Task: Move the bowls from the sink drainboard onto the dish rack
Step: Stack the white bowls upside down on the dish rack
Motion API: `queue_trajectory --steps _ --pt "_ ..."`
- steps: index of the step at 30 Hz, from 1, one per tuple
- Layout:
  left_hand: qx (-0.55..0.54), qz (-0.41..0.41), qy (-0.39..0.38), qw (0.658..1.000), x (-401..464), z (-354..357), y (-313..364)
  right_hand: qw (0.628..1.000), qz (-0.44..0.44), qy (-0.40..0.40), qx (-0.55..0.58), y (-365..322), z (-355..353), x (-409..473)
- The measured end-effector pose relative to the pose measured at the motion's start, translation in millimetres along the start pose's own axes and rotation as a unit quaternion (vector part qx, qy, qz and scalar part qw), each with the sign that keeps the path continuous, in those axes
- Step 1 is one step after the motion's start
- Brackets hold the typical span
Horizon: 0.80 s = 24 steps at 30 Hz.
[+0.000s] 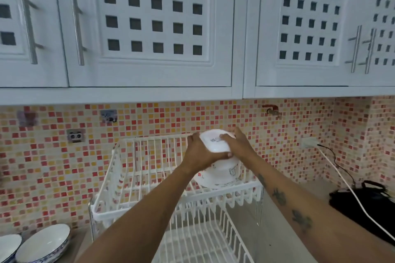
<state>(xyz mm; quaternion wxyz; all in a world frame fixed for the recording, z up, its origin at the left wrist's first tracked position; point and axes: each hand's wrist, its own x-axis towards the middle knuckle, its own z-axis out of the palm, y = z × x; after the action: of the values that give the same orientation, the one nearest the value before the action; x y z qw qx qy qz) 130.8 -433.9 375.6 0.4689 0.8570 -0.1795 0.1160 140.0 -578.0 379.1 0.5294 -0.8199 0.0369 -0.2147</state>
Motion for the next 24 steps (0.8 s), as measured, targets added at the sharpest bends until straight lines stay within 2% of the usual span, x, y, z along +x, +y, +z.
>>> queue_trajectory --steps 4,9,17,24 --pt "0.016 -0.013 -0.014 1.0 5 13 -15 1.0 0.011 -0.002 0.016 17 9 5" --pt "0.047 -0.004 -0.037 0.998 8 14 -25 0.999 0.019 -0.023 -0.03 23 16 7" --pt "0.084 -0.051 -0.069 0.993 17 21 -37 0.995 0.066 -0.061 -0.045 30 17 8" --pt "0.111 -0.069 -0.094 0.987 19 24 -37 0.985 0.04 -0.07 -0.153 30 18 11"
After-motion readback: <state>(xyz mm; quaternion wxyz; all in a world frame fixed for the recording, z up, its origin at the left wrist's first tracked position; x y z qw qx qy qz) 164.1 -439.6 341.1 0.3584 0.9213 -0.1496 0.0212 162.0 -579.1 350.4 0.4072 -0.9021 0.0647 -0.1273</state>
